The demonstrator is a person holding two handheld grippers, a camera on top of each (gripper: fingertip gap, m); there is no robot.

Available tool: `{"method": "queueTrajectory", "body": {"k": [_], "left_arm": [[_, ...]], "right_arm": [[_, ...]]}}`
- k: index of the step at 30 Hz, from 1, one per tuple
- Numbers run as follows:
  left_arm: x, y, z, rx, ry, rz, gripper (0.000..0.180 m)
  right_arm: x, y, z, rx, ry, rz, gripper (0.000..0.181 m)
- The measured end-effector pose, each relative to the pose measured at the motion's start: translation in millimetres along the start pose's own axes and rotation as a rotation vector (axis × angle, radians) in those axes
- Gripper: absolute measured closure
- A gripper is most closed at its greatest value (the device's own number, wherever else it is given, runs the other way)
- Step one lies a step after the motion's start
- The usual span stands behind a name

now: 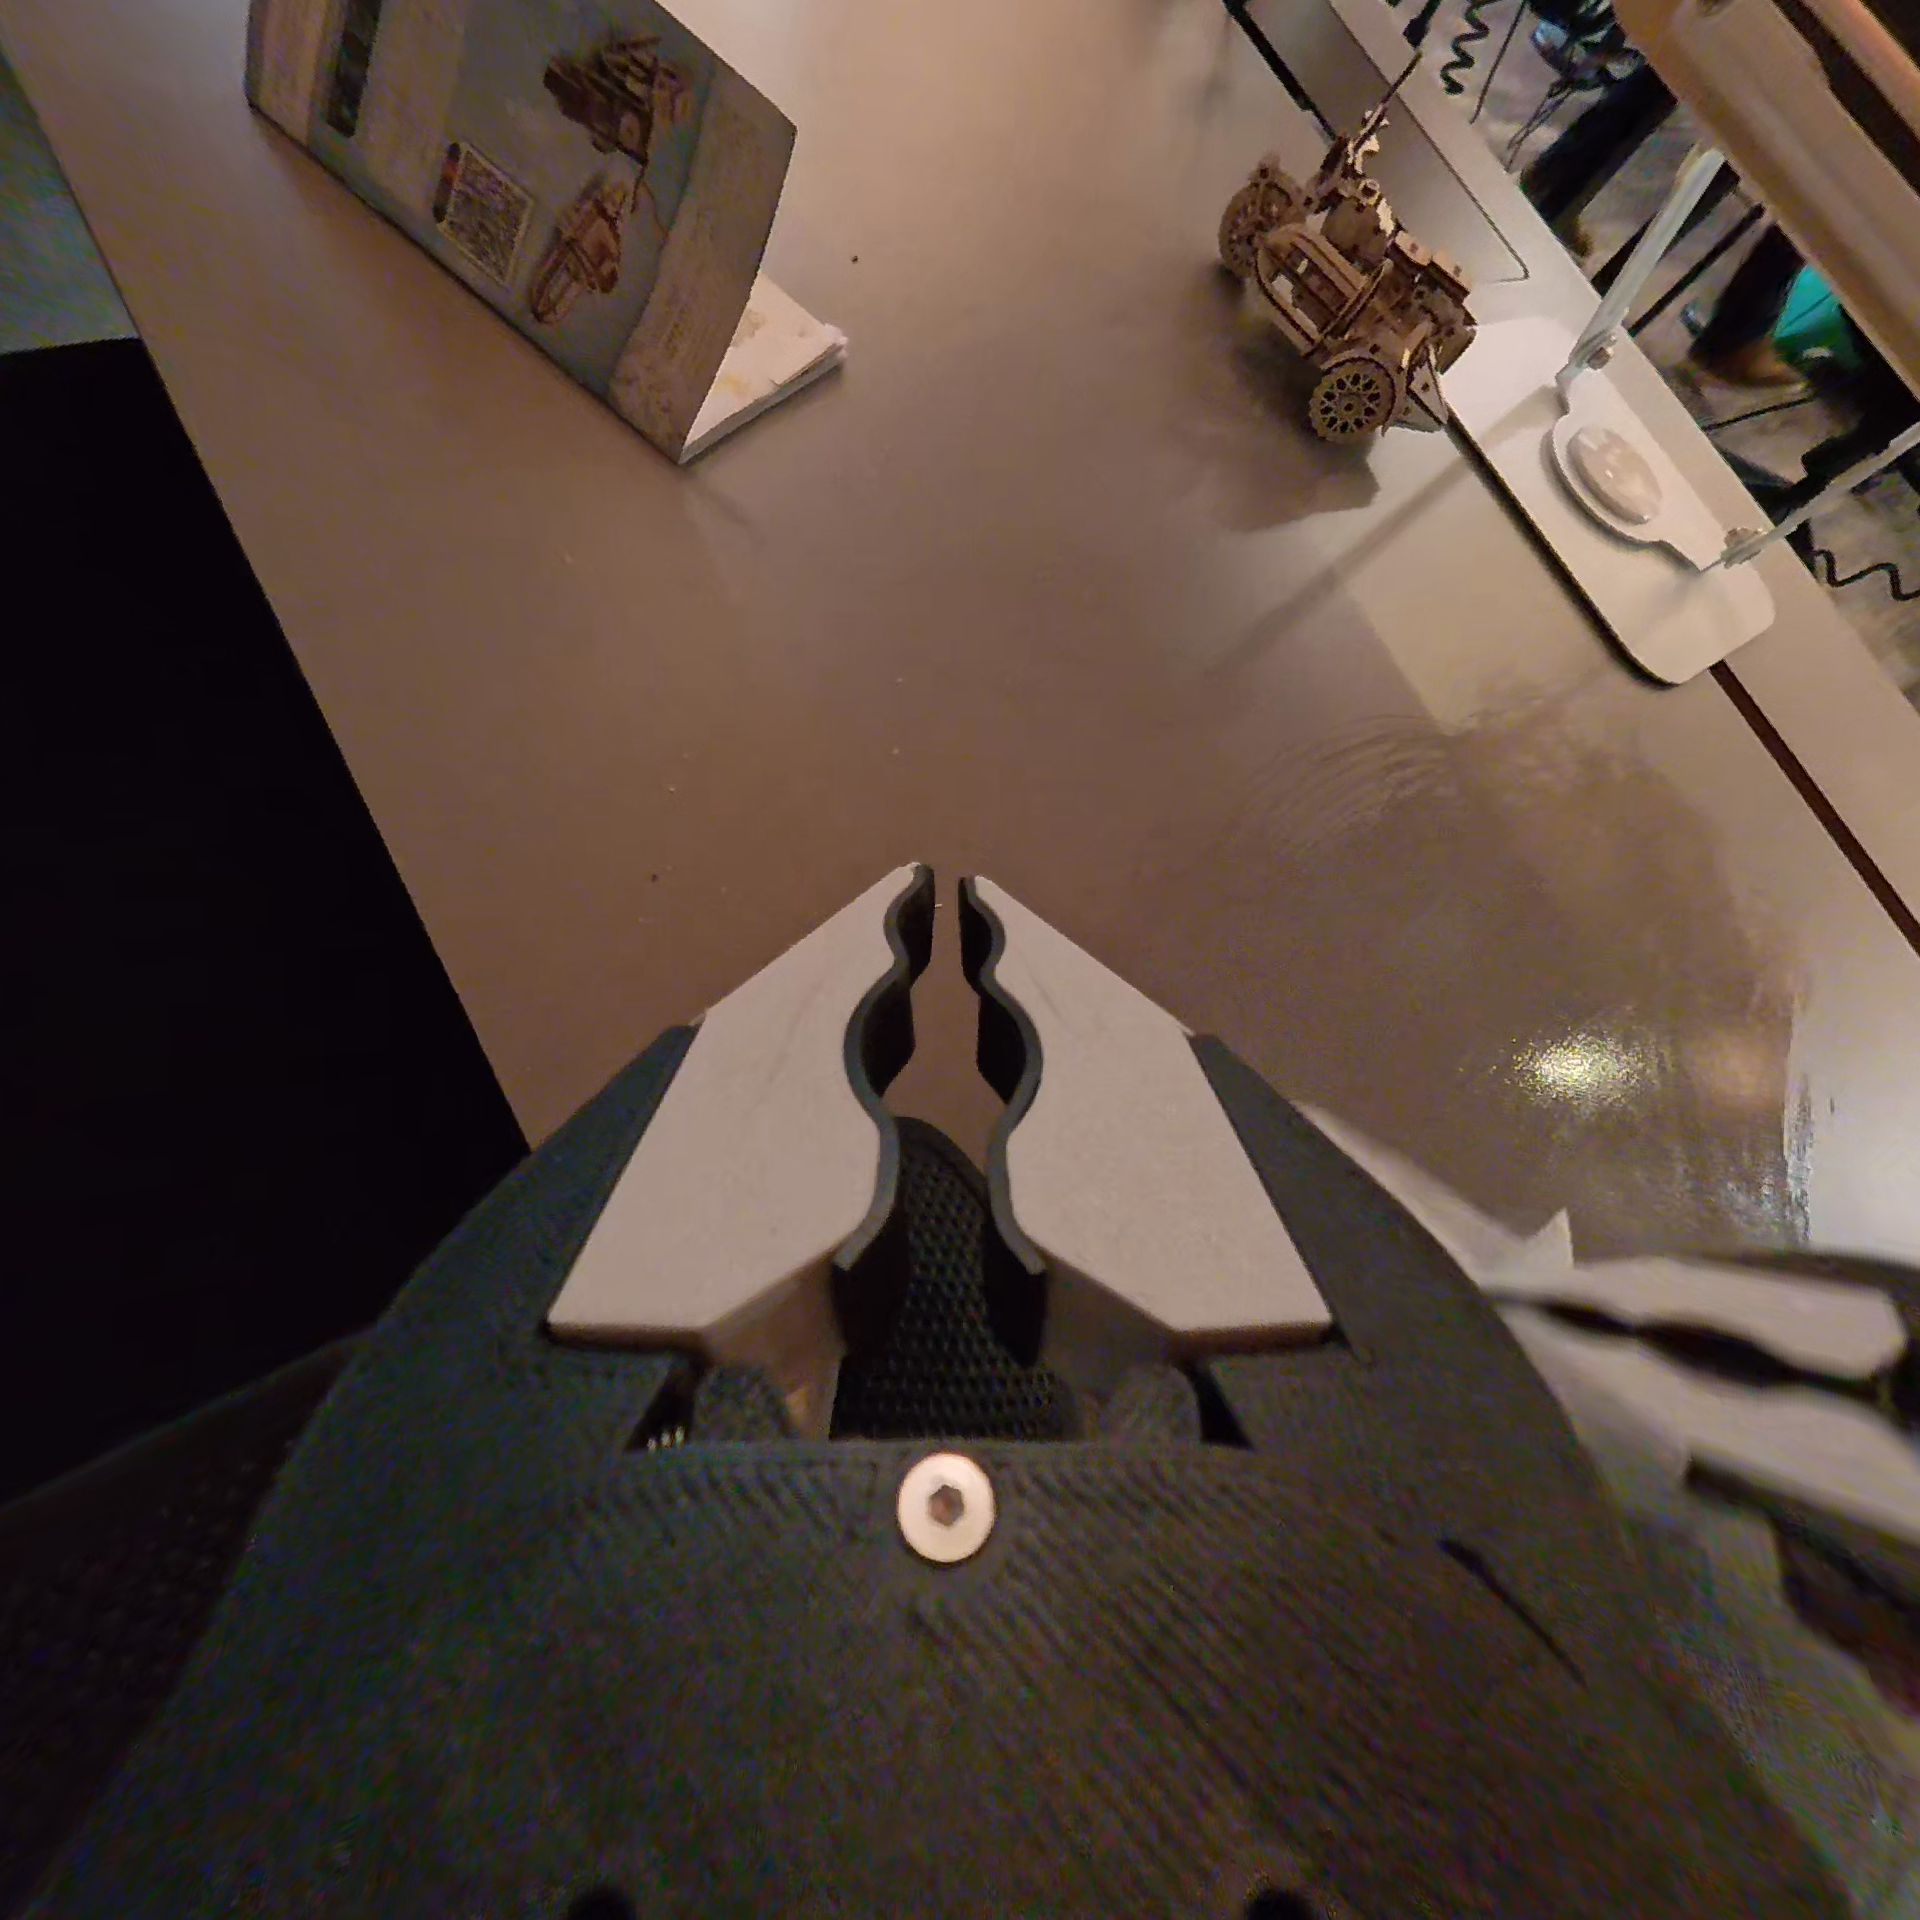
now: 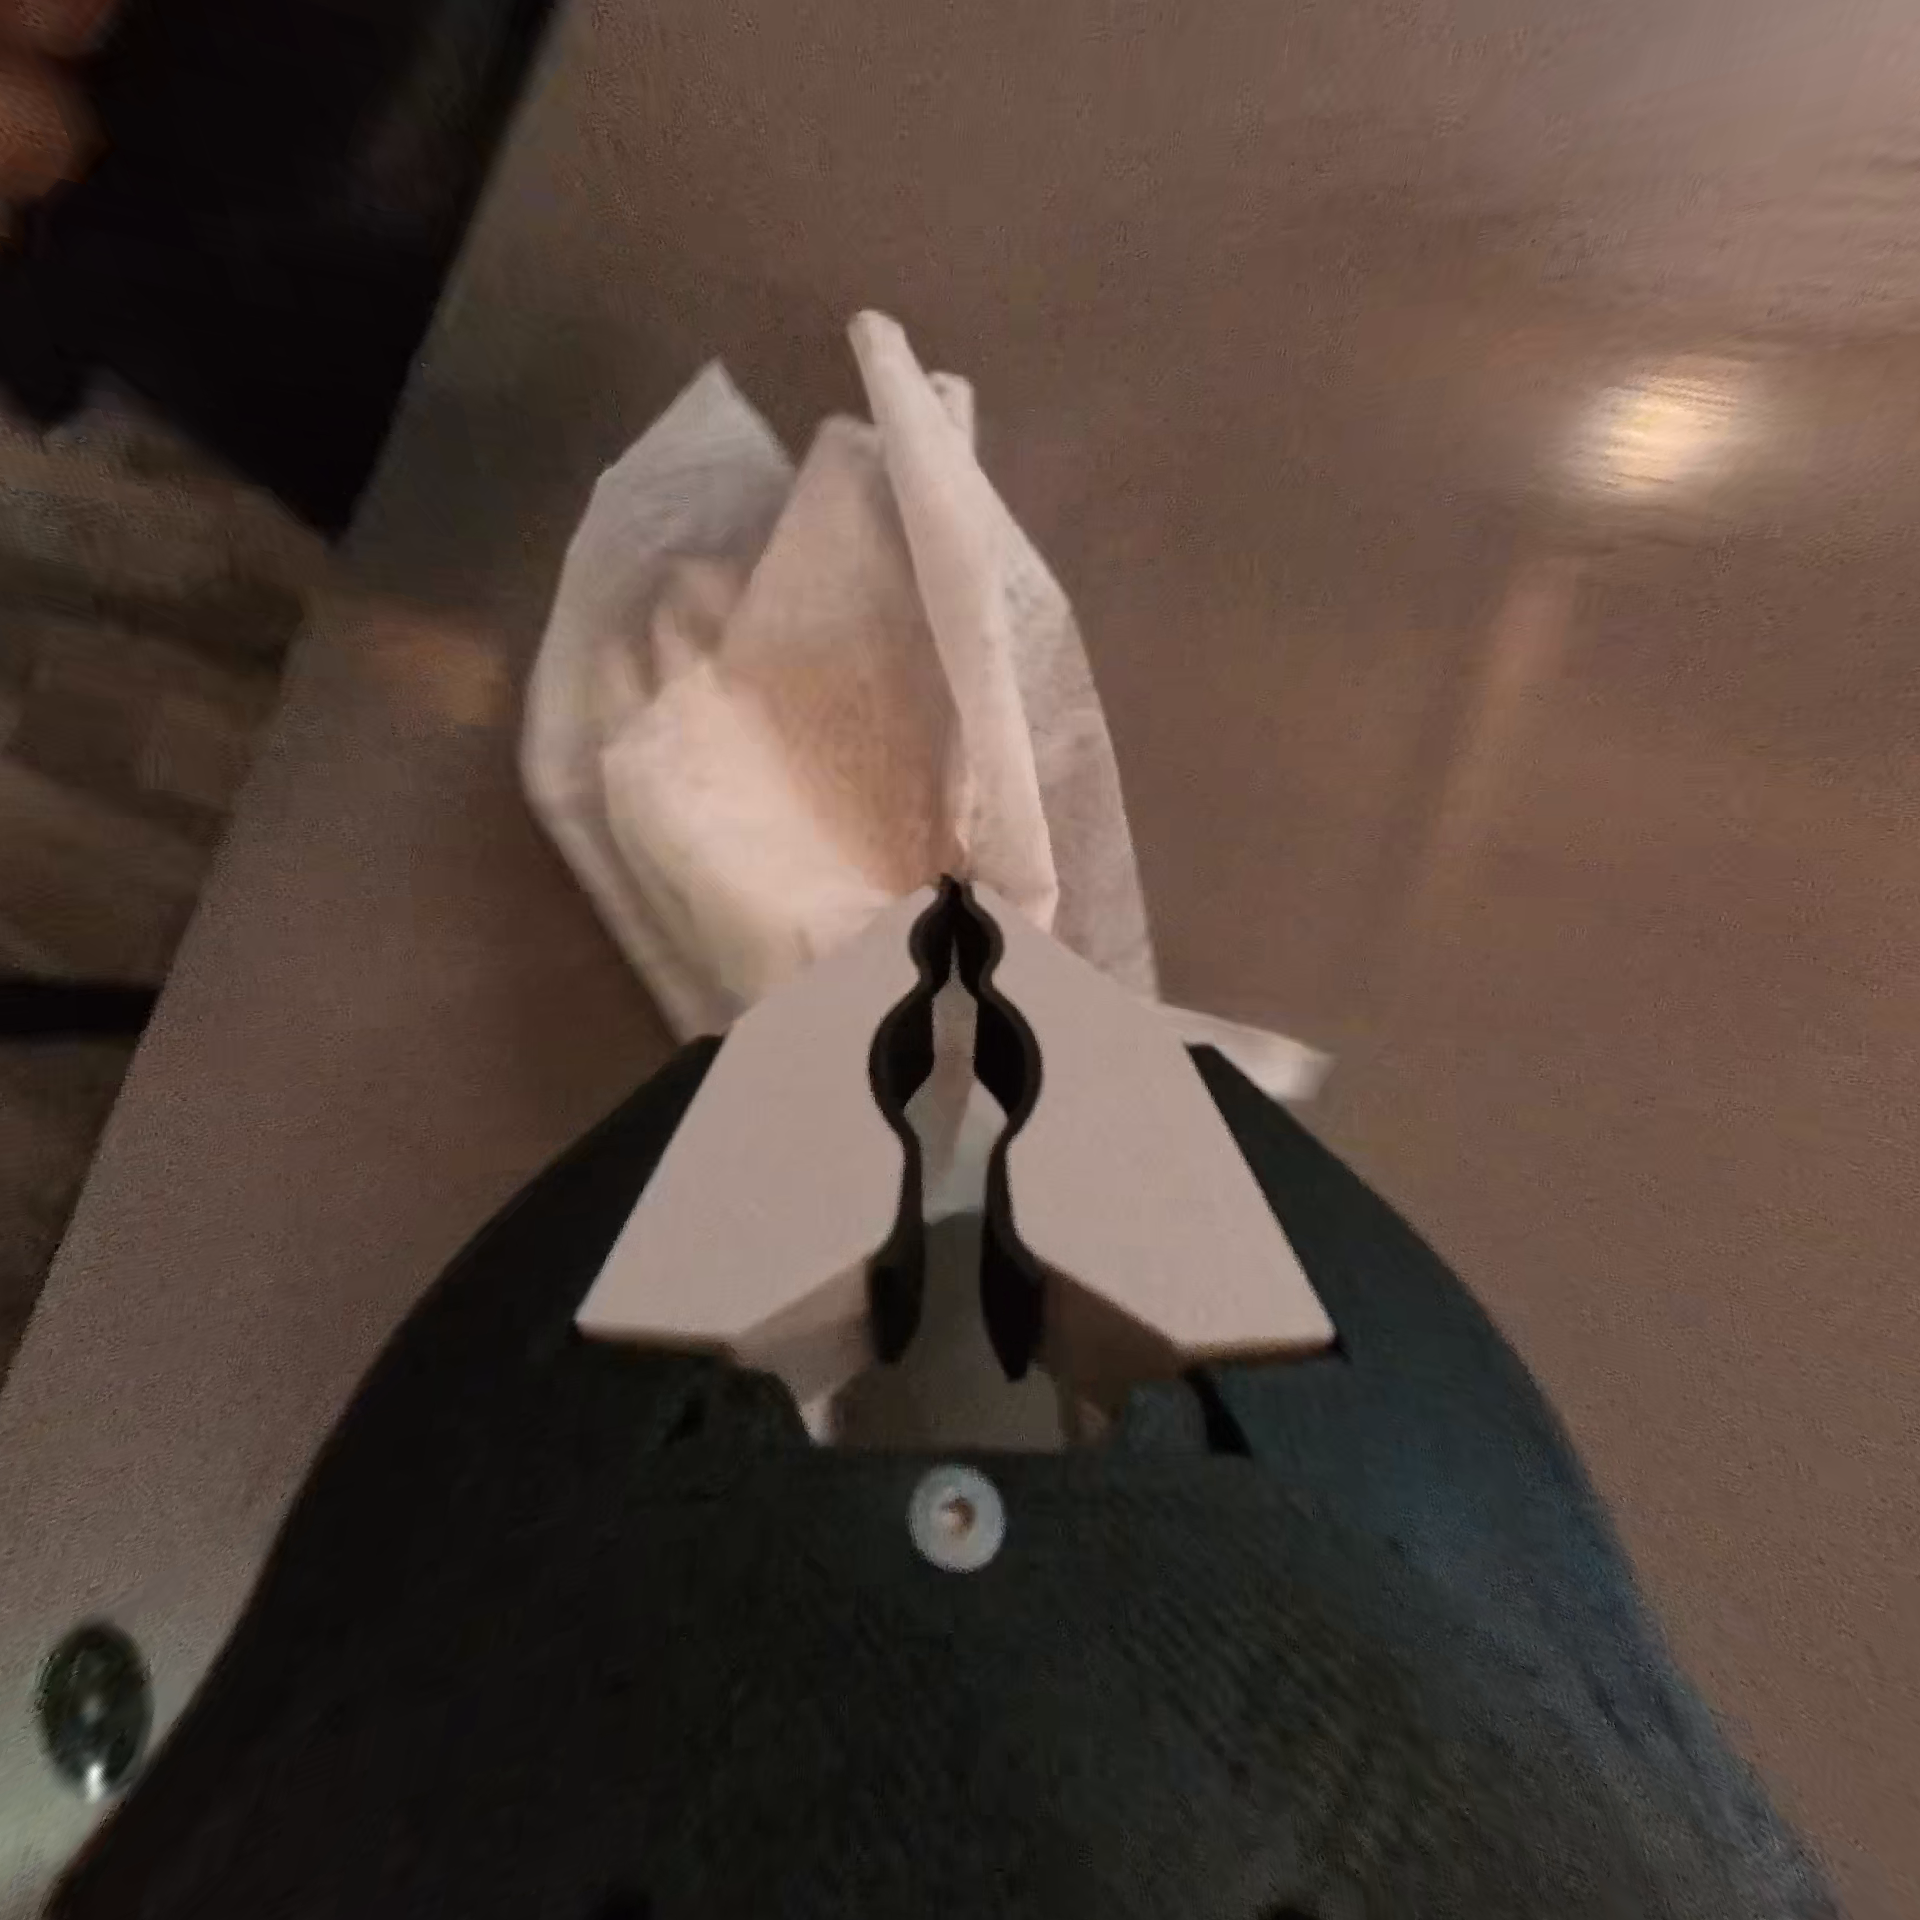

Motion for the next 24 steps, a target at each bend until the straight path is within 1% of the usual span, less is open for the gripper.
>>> {"method": "queueTrajectory", "body": {"k": [2,3,4,5,6,7,9,10,11,12,13,14,15,16,18,21,23,24], "left_arm": [[0,0,0,-0.001,0.006,-0.004,0.180],[0,0,-1,-0.001,0.006,-0.008,0.180],[0,0,-1,0.000,0.004,-0.011,0.180],[-1,0,-1,0.001,0.001,-0.011,0.180],[0,0,0,0.001,0.001,-0.008,0.180],[0,0,0,-0.002,0.004,-0.003,0.180],[0,0,0,-0.009,0.014,0.000,0.179],[0,0,-1,-0.008,0.016,-0.001,0.179],[0,0,-1,-0.006,0.016,-0.005,0.179],[0,0,-1,-0.003,0.013,-0.007,0.179],[0,0,-1,0.000,0.011,-0.007,0.179],[0,0,-1,-0.001,0.009,-0.005,0.179],[0,0,-1,-0.005,0.009,-0.004,0.179],[0,0,0,-0.008,0.011,-0.003,0.179],[0,0,-1,-0.007,0.014,-0.007,0.179],[-1,-1,-1,-0.008,0.017,-0.009,0.179],[-1,-1,0,-0.015,0.022,-0.005,0.178],[-1,-1,0,-0.019,0.026,0.002,0.177]], "right_arm": [[-12,-6,-31,0.138,0.006,-0.047,0.181],[-10,-6,-28,0.144,-0.044,-0.034,0.181],[-8,-2,-18,0.056,-0.077,0.021,0.181],[-8,3,-8,-0.078,-0.070,0.092,0.181],[-12,4,-1,-0.167,-0.053,0.127,0.181],[-17,-1,3,-0.181,-0.056,0.100,0.181],[-26,-22,2,-0.111,-0.064,-0.017,0.181],[-24,-30,-2,-0.089,-0.057,-0.043,0.181],[-15,-30,-3,-0.088,-0.057,-0.022,0.181],[-3,-22,-2,-0.103,-0.071,0.035,0.181],[9,-14,4,-0.124,-0.093,0.086,0.172],[17,-10,12,-0.150,-0.106,0.097,0.171],[21,-7,22,-0.178,-0.112,0.097,0.178],[23,0,35,-0.199,-0.135,0.120,0.179],[22,27,76,-0.254,-0.257,0.179,0.181],[7,77,130,-0.426,-0.385,0.271,0.181],[-2,91,140,-0.513,-0.398,0.296,0.181],[-2,87,135,-0.520,-0.385,0.286,0.181]]}}
Point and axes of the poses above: each gripper's, where its closed fingertips meet, x out along the fingers, y out of its underside, z = x × y across the jaws, the point moved 4 cm from there along -x, back along the fingers, and after that the axes turned 13 degrees about -y, right-handed, at the moved point
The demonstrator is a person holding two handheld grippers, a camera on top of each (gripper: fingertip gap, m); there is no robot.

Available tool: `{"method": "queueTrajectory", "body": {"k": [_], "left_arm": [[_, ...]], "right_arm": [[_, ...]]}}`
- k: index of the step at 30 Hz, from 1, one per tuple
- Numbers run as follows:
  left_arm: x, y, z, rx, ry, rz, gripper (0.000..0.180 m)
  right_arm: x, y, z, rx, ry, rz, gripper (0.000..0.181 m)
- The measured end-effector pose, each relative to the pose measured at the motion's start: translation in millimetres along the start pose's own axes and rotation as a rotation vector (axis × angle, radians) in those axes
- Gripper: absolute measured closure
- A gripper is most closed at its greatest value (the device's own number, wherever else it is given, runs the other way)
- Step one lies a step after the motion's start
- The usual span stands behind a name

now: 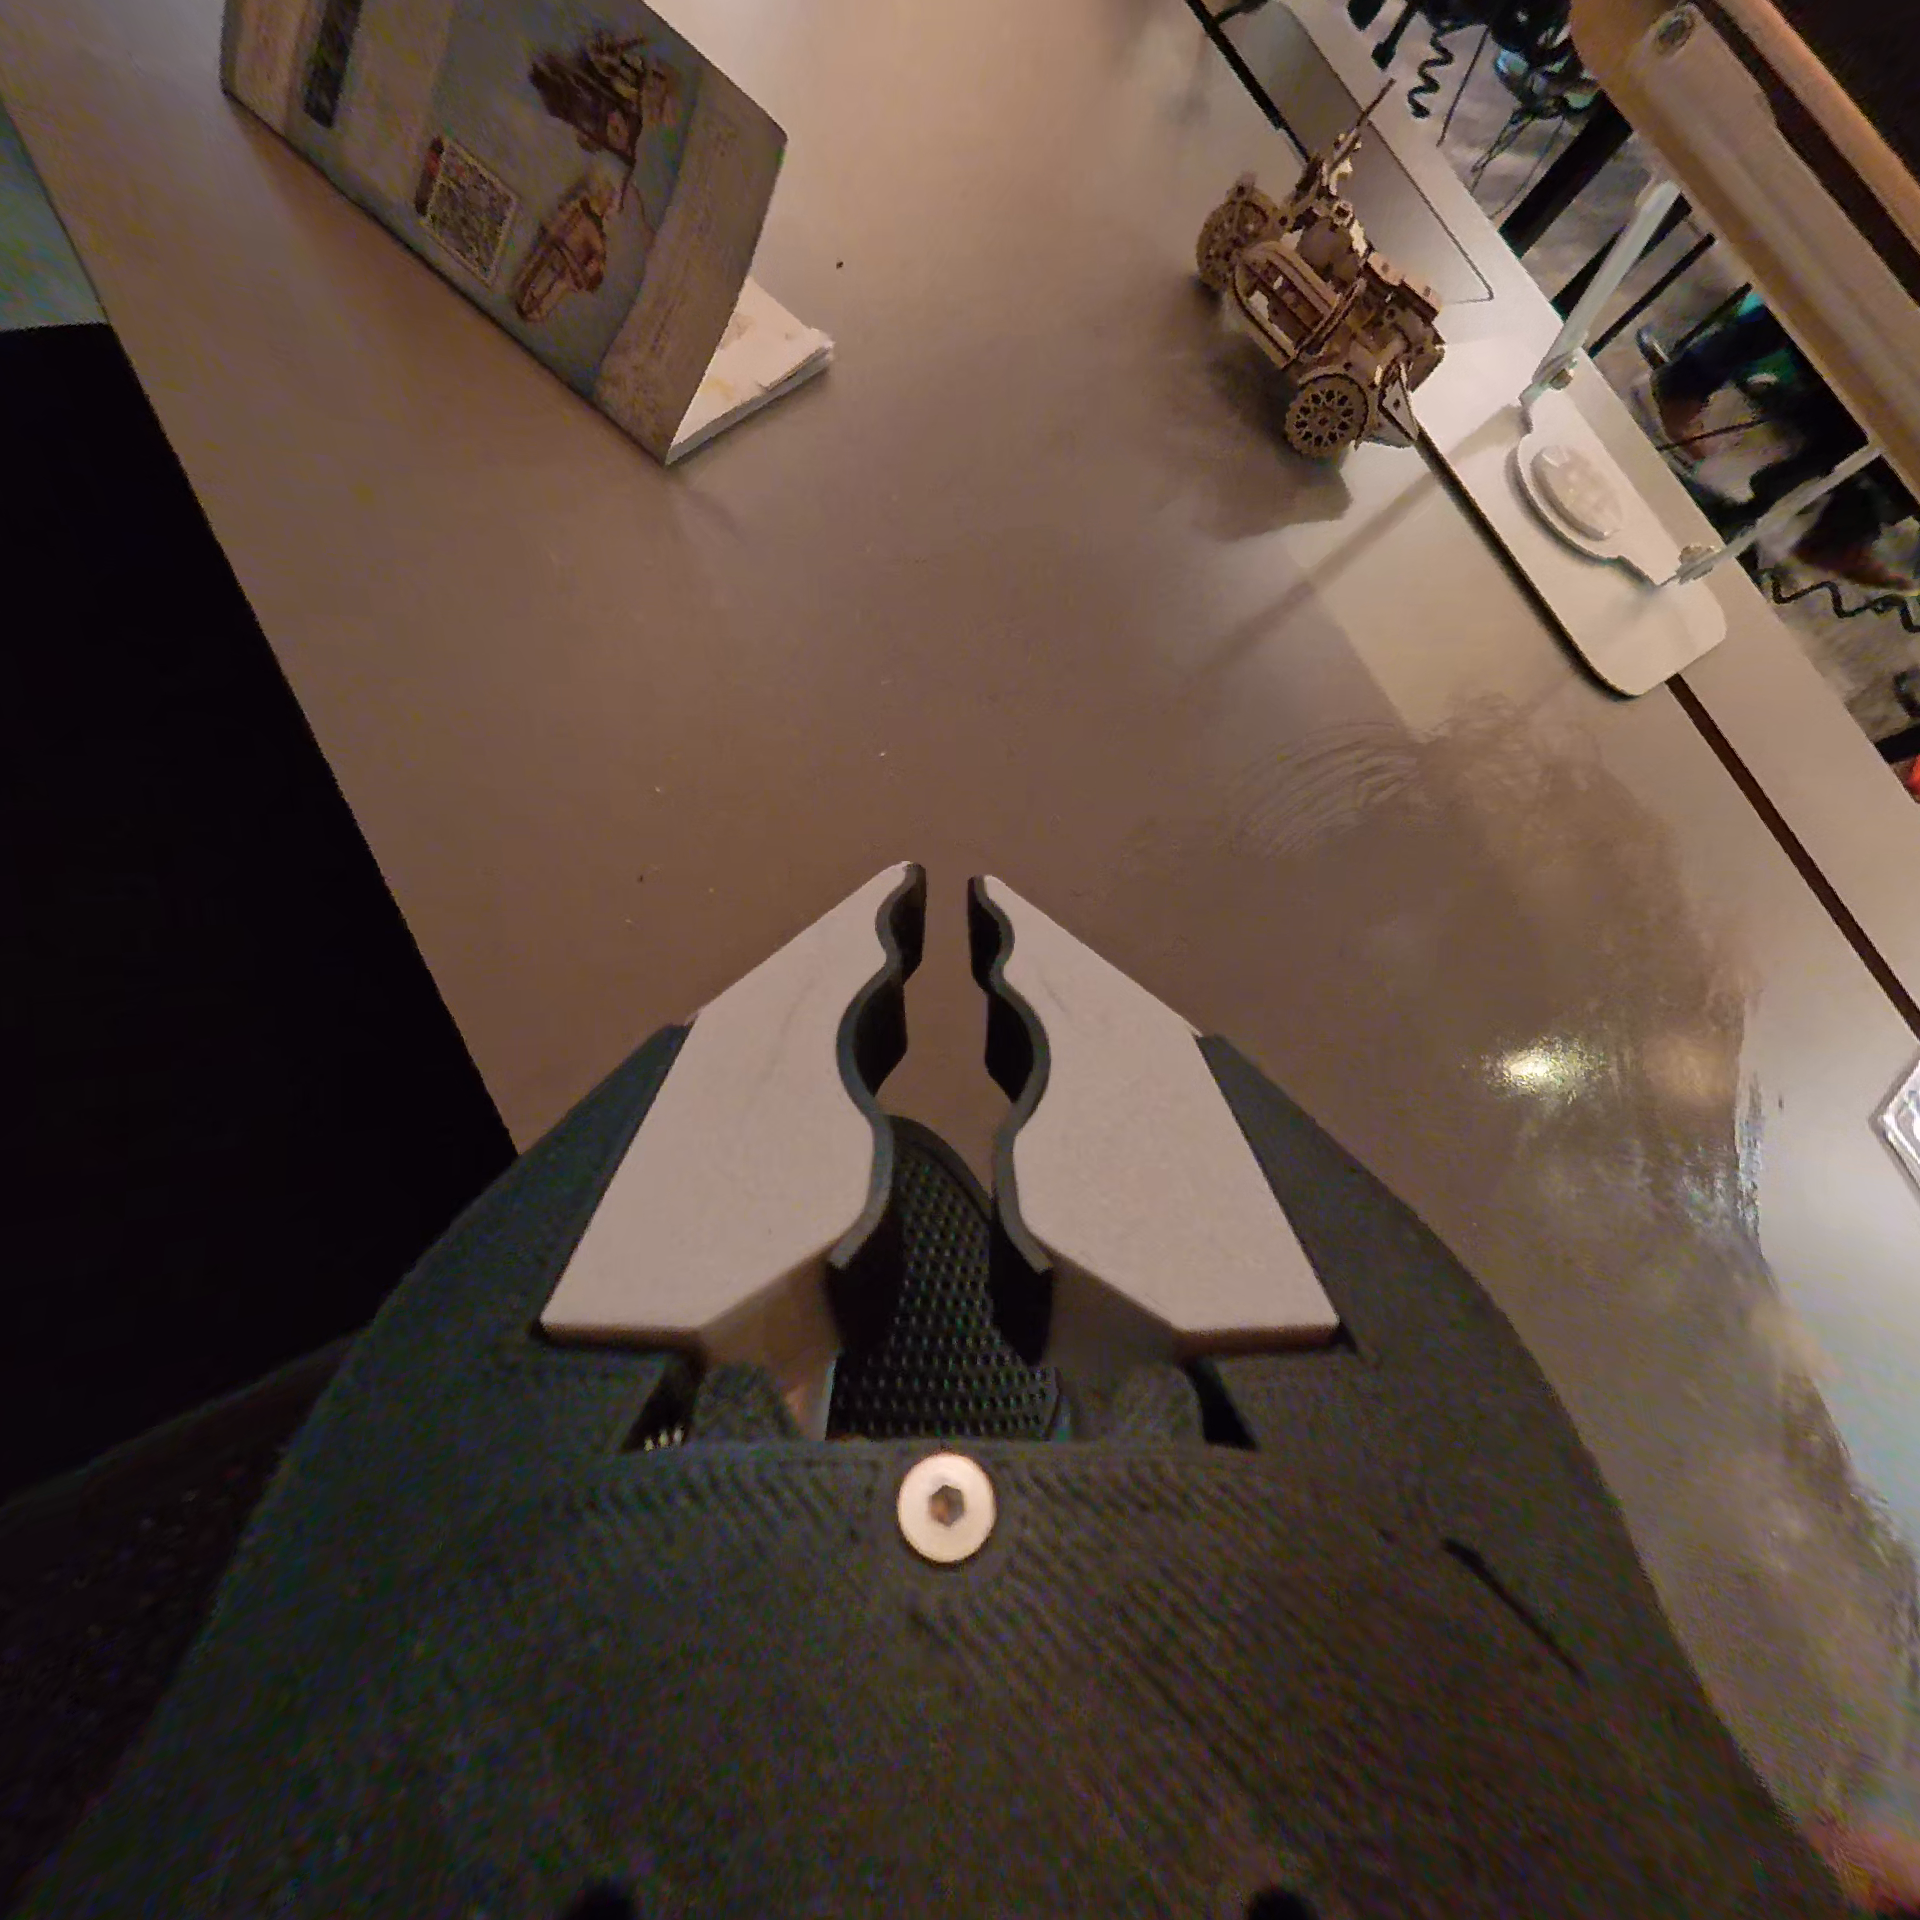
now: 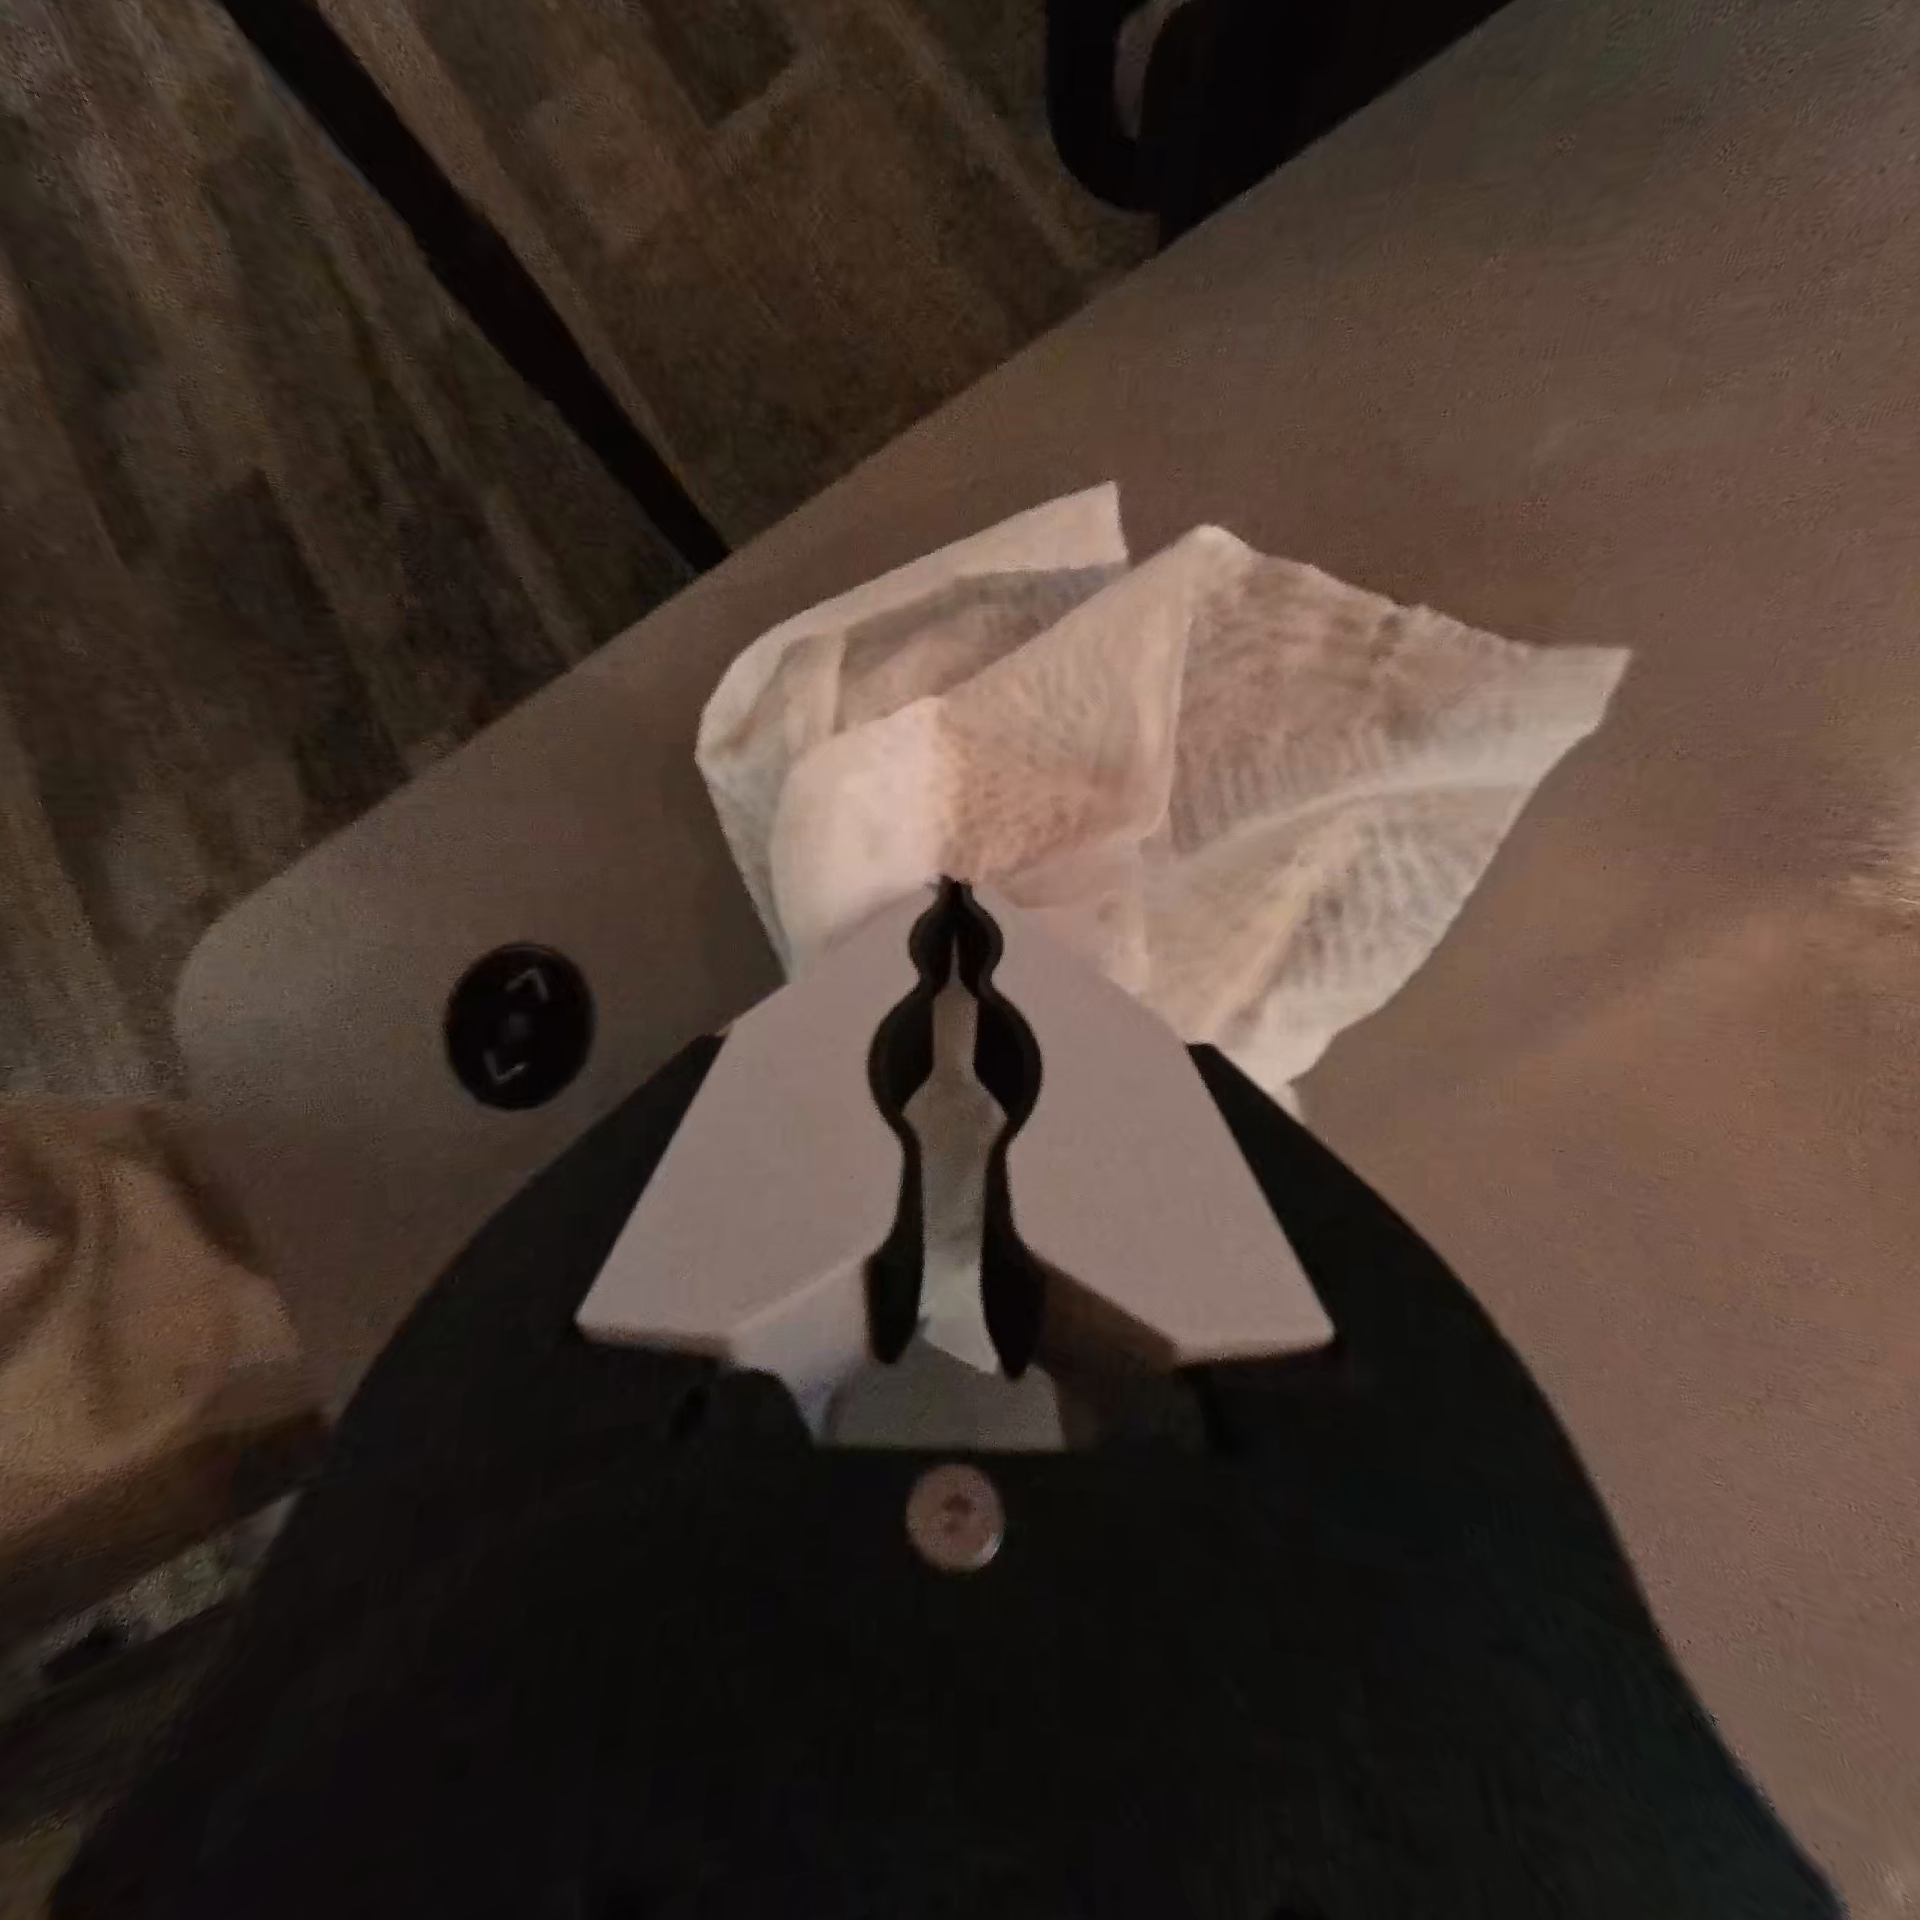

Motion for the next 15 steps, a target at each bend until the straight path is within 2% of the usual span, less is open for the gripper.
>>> {"method": "queueTrajectory", "body": {"k": [4,6,11,15], "left_arm": [[-24,-6,-1,-0.051,0.027,-0.041,0.172],[-54,-4,-7,-0.098,0.035,-0.075,0.170],[-151,52,-27,-0.199,-0.025,-0.040,0.166],[-228,132,-53,-0.201,-0.098,0.041,0.166]], "right_arm": [[2,-32,-53,0.177,0.054,-0.103,0.181],[15,-42,-46,0.196,0.001,-0.123,0.181],[30,4,69,0.035,-0.222,0.057,0.181],[-28,59,57,0.148,-0.123,0.041,0.181]]}}
Point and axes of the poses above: each gripper's, where its closed fingertips meet, x out along the fingers, y out of its underside, z = x × y across the jaws, the point moved 4 cm from there along -x, back along the fingers, and after that the axes turned 13 degrees about -y, right-handed, at the moved point
